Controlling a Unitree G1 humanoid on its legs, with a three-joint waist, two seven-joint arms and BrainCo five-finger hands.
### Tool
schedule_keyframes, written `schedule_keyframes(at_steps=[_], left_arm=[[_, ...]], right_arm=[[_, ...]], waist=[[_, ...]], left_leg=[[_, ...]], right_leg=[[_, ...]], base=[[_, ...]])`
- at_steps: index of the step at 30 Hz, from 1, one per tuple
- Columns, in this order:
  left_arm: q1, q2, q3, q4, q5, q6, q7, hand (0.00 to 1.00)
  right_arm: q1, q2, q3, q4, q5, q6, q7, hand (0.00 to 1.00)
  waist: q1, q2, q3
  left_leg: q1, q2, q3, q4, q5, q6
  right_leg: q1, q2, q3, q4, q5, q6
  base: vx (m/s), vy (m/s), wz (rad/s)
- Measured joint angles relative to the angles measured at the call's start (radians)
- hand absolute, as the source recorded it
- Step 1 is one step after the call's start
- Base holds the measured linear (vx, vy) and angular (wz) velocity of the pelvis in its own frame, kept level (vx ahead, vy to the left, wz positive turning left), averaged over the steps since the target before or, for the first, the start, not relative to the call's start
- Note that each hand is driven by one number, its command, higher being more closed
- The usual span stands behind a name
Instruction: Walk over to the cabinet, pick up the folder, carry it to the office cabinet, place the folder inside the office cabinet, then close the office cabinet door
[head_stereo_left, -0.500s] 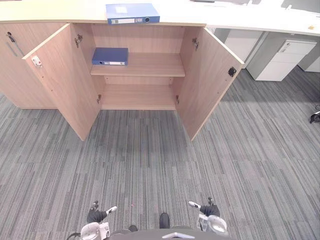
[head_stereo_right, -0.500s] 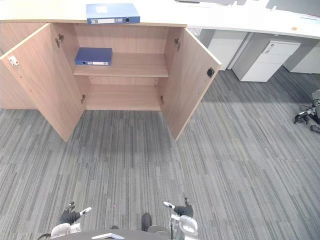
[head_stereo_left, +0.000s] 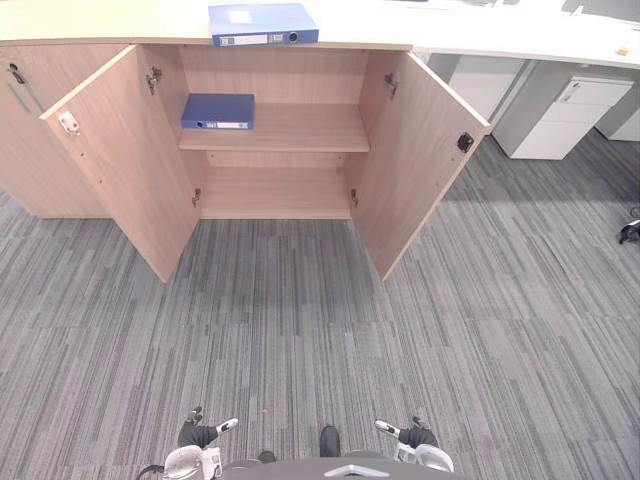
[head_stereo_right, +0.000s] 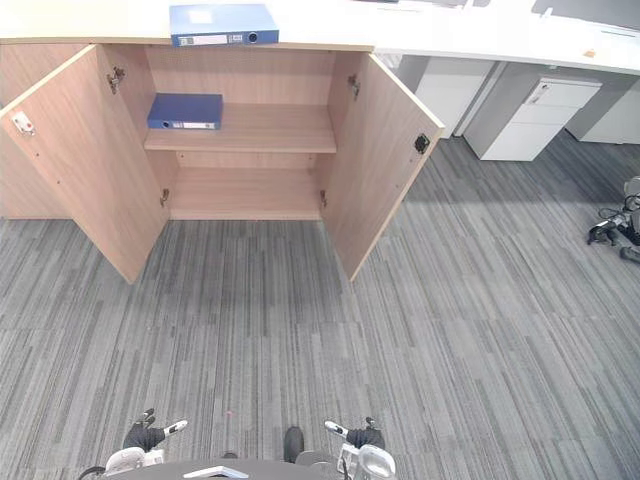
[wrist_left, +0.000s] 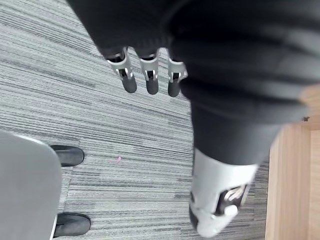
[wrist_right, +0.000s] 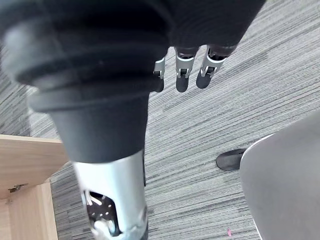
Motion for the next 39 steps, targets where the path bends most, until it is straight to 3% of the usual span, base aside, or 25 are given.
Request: schedule_keyframes(at_steps=[12,19,23,25,26,27,28,30,32,33,34,35,36,38,39], left_arm=[[-0.007,-0.002,-0.001,0.002,0.004,0.009,-0.006,0.00],[-0.019,-0.007,-0.004,0.001,0.024,0.017,-0.008,0.00],[-0.022,-0.007,-0.012,0.001,0.035,0.020,-0.021,0.00],[-0.023,-0.009,-0.018,0.001,0.042,0.020,-0.022,0.00],[-0.033,-0.008,-0.023,0.000,0.042,0.020,-0.021,0.00],[-0.041,-0.007,-0.024,0.002,0.042,0.021,-0.021,0.00],[-0.048,0.000,-0.022,0.002,0.042,0.021,-0.019,0.00],[-0.066,0.006,-0.020,0.002,0.042,0.021,-0.018,0.00],[-0.081,-0.004,-0.020,0.002,0.041,0.021,-0.018,0.00],[-0.076,-0.006,-0.023,0.002,0.042,0.021,-0.018,0.00],[-0.070,-0.005,-0.024,0.003,0.042,0.021,-0.021,0.00],[-0.065,-0.007,-0.022,0.005,0.042,0.021,-0.021,0.00],[-0.068,-0.031,-0.011,0.025,0.042,0.021,-0.020,0.00],[-0.068,-0.053,0.003,0.030,0.043,0.021,-0.021,0.00],[-0.068,-0.068,0.032,0.023,0.046,0.019,-0.022,0.00]], right_arm=[[-0.010,-0.002,-0.019,0.006,-0.002,0.015,0.020,0.00],[-0.022,-0.007,-0.035,0.003,-0.008,0.026,0.020,0.00],[-0.040,-0.019,-0.038,-0.004,-0.022,0.026,0.020,0.00],[-0.043,-0.022,-0.038,-0.007,-0.027,0.025,0.020,0.00],[-0.049,-0.034,-0.040,-0.017,-0.023,0.023,0.021,0.00],[-0.059,-0.037,-0.035,-0.029,-0.025,0.020,0.021,0.00],[-0.067,-0.033,-0.034,-0.032,-0.025,0.020,0.021,0.00],[-0.081,-0.026,-0.035,-0.034,-0.023,0.019,0.021,0.00],[-0.103,-0.029,-0.034,-0.042,-0.020,0.018,0.021,0.00],[-0.106,-0.028,-0.032,-0.042,-0.019,0.018,0.020,0.00],[-0.086,-0.027,-0.033,-0.042,-0.017,0.016,0.020,0.00],[-0.081,-0.027,-0.034,-0.042,-0.015,0.016,0.021,0.00],[-0.092,-0.039,-0.038,-0.042,-0.008,0.018,0.020,0.00],[-0.093,-0.037,-0.038,-0.043,-0.006,0.016,0.020,0.00],[-0.091,-0.035,-0.038,-0.044,0.001,0.017,0.019,0.00]], waist=[[0.007,0.001,0.000],[0.011,0.016,0.003],[0.007,0.036,0.019],[0.002,0.052,0.034],[-0.002,0.056,0.050],[-0.009,0.070,0.064],[-0.015,0.064,0.067],[-0.020,0.049,0.080],[-0.030,0.064,0.107],[-0.038,0.067,0.110],[-0.043,0.041,0.102],[-0.044,0.037,0.100],[-0.039,0.067,0.097],[-0.035,0.086,0.101],[-0.025,0.096,0.106]], left_leg=[[-0.014,0.001,0.033,0.001,-0.021,-0.004],[-0.066,0.012,0.055,0.105,-0.108,0.010],[-0.052,0.000,0.070,0.151,-0.134,0.006],[-0.012,-0.003,0.068,0.162,-0.134,0.006],[0.021,-0.004,0.061,0.155,-0.137,0.011],[0.046,-0.004,0.032,0.149,-0.155,0.041],[0.069,-0.004,0.010,0.129,-0.173,0.057],[0.093,0.001,-0.015,0.101,-0.178,0.052],[0.118,0.036,-0.040,0.089,-0.189,0.039],[0.125,0.053,-0.050,0.088,-0.198,0.019],[0.147,0.044,-0.066,0.089,-0.222,-0.026],[0.155,0.042,-0.070,0.090,-0.229,-0.038],[0.163,0.083,-0.063,0.124,-0.247,-0.053],[0.095,0.100,-0.046,0.304,-0.225,-0.093],[0.029,0.119,-0.018,0.476,-0.186,-0.129]], right_leg=[[-0.026,0.005,0.028,0.000,-0.008,0.003],[-0.060,0.010,0.049,0.034,-0.050,0.014],[-0.174,-0.016,0.039,0.352,-0.204,0.030],[-0.216,-0.039,-0.011,0.542,-0.222,0.024],[-0.266,-0.054,-0.049,0.666,-0.238,0.017],[-0.315,-0.068,-0.090,0.776,-0.301,0.004],[-0.357,-0.077,-0.124,0.810,-0.344,0.001],[-0.415,-0.075,-0.161,0.780,-0.363,-0.003],[-0.447,-0.041,-0.196,0.673,-0.336,-0.019],[-0.454,-0.015,-0.205,0.565,-0.272,-0.027],[-0.443,-0.024,-0.200,0.463,-0.146,-0.081],[-0.442,-0.028,-0.198,0.465,-0.097,-0.096],[-0.431,-0.006,-0.211,0.496,-0.131,-0.099],[-0.385,0.018,-0.216,0.453,-0.153,-0.111],[-0.329,0.034,-0.206,0.410,-0.158,-0.118]], base=[[-0.01,0.003,-0.08],[0.09,0.023,-0.11],[0.16,0.056,-0.01],[0.19,0.086,0.22],[0.16,0.065,0.25],[0.19,0.030,0.35],[0.19,0.010,0.40],[0.23,-0.055,0.47],[0.28,-0.111,0.51],[0.46,-0.144,0.68],[0.49,-0.158,0.66],[0.45,-0.134,0.41],[0.45,-0.183,0.08],[0.50,-0.198,-0.04],[0.47,-0.167,-0.14]])
